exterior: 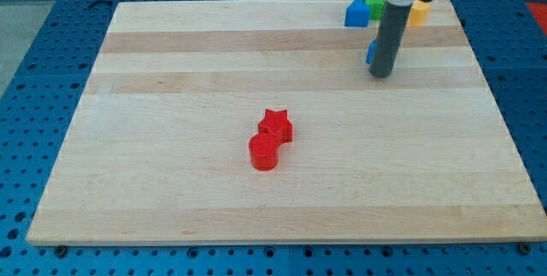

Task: Push the blue cube slightly up

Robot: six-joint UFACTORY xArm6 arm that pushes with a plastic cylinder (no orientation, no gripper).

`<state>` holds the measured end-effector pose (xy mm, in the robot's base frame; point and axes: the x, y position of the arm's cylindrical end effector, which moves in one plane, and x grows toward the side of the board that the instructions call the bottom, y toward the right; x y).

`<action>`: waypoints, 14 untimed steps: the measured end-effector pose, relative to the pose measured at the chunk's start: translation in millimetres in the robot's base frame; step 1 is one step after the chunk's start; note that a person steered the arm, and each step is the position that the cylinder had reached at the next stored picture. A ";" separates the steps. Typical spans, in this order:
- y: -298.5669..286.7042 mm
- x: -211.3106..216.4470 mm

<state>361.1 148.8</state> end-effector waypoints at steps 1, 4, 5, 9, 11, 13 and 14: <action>0.9 -30.0; -10.3 2.1; -10.3 -17.8; -34.3 -14.1; -17.3 -53.4; -12.5 -55.7; -12.4 -26.6</action>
<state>334.5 136.4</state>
